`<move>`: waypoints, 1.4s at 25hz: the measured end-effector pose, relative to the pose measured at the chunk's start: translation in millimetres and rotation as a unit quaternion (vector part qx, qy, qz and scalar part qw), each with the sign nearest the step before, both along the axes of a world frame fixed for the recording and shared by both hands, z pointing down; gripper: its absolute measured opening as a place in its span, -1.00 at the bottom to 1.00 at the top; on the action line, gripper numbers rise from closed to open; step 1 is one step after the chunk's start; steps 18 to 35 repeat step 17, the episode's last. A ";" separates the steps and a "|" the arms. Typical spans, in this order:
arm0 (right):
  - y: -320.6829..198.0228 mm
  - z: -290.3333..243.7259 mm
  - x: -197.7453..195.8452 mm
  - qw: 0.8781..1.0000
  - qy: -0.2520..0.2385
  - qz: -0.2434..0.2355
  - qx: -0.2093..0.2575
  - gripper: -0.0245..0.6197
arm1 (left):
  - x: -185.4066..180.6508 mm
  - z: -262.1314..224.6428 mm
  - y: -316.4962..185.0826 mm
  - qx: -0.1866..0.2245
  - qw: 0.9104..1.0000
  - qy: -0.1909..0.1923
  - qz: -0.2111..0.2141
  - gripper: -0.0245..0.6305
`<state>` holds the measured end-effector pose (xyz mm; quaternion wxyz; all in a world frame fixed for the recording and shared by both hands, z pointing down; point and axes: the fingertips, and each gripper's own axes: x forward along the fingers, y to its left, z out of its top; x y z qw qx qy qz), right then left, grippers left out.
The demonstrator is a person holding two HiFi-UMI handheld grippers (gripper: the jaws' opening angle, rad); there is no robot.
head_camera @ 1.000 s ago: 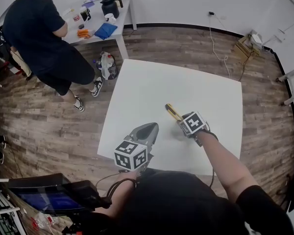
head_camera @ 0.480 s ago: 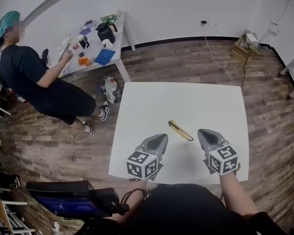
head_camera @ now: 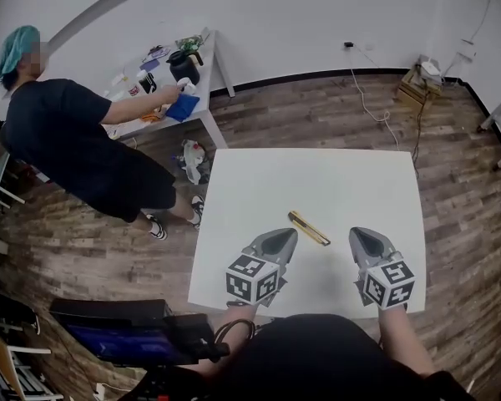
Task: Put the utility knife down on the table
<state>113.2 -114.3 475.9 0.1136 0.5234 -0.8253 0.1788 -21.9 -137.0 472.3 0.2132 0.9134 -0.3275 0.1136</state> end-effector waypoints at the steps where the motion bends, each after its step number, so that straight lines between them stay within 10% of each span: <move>1: -1.7 -0.4 -0.5 1.000 0.000 -0.001 0.000 -0.85 | -0.9 -0.2 -1.4 0.000 1.000 -0.001 -0.002 -0.92; 35: -10.4 4.1 -3.6 1.000 0.004 -0.012 -0.011 -0.85 | -4.6 -3.5 -5.6 0.002 1.000 -0.001 -0.018 -0.92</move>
